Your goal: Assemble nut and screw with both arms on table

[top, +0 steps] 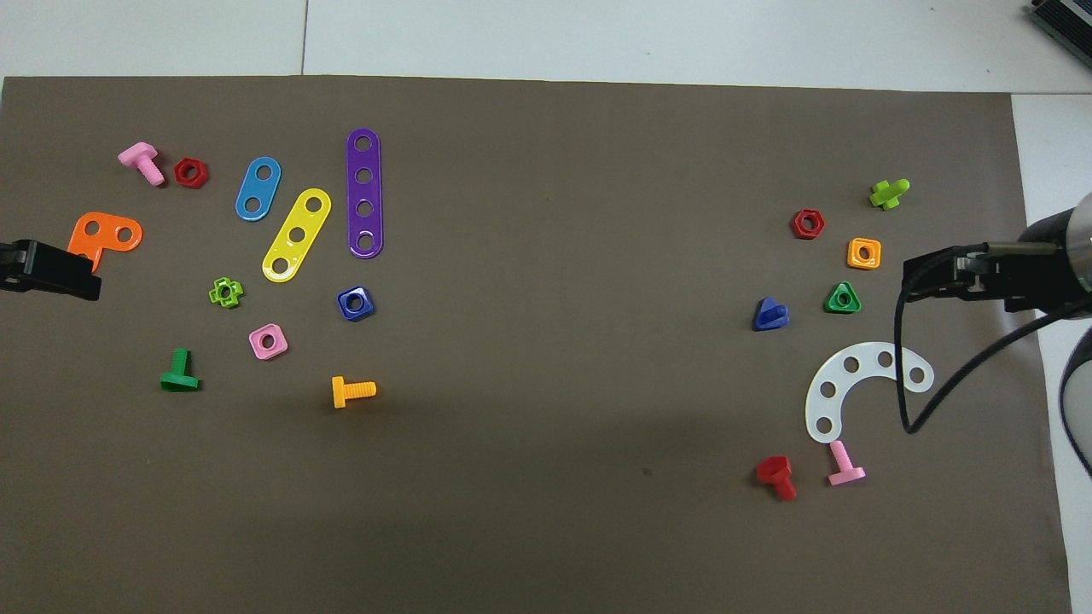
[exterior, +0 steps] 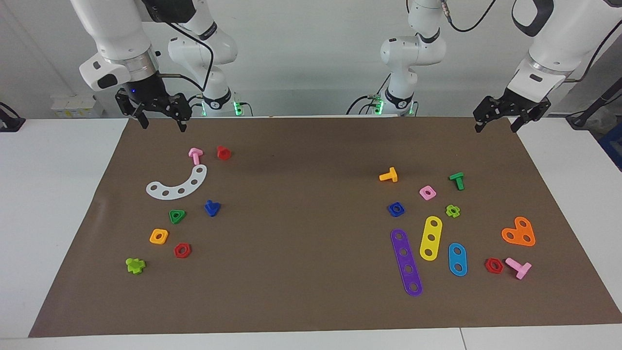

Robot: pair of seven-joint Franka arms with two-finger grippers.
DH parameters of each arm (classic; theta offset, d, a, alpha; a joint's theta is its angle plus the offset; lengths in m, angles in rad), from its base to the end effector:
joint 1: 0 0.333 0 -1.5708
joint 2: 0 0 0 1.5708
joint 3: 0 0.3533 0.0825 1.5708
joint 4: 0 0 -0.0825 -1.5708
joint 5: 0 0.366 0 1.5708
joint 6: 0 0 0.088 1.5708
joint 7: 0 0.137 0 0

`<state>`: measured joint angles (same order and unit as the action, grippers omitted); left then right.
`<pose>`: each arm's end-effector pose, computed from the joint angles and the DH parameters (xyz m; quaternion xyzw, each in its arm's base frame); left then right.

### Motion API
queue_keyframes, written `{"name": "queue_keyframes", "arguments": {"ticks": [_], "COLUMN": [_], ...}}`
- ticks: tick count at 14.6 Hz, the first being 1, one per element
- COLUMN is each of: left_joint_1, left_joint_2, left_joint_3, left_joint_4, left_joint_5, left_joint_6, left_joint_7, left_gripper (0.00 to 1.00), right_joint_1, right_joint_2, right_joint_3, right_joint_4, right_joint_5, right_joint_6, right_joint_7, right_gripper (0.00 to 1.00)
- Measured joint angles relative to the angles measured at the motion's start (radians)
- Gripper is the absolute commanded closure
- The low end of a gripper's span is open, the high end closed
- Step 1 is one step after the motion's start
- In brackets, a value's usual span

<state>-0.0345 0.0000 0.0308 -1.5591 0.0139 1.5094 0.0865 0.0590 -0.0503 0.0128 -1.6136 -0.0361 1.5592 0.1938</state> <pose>0.5286 0.0000 0.6319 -0.9987 0.0448 0.0251 0.0059 0.5165 0.0323 0.6380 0.9980 -0.0611 0.0004 0.0185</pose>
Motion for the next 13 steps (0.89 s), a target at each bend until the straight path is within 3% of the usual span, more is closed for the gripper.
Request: {"name": "queue_keyframes", "arguments": {"ticks": [8, 10, 13], "left_joint_1": [-0.006, -0.013, -0.013], "left_joint_2": [-0.023, -0.047, -0.093], "left_joint_3": [-0.004, -0.004, -0.004], "left_joint_4": [-0.042, -0.11, -0.255], "left_joint_5": [0.0, 0.0, 0.0], "left_joint_6": [0.006, 0.077, 0.286], "left_joint_7": [0.0, 0.0, -0.029], "left_gripper": [0.0, 0.0, 0.0], "right_joint_1": [0.0, 0.0, 0.0], "right_joint_2": [0.0, 0.0, 0.0], "right_joint_3": [0.001, 0.001, 0.001], "right_joint_4": [0.0, 0.0, -0.02], "right_joint_5": [0.0, 0.0, 0.0], "right_joint_6": [0.0, 0.0, 0.028], "right_joint_7": [0.0, 0.0, 0.0], "right_gripper": [0.0, 0.0, 0.0]}}
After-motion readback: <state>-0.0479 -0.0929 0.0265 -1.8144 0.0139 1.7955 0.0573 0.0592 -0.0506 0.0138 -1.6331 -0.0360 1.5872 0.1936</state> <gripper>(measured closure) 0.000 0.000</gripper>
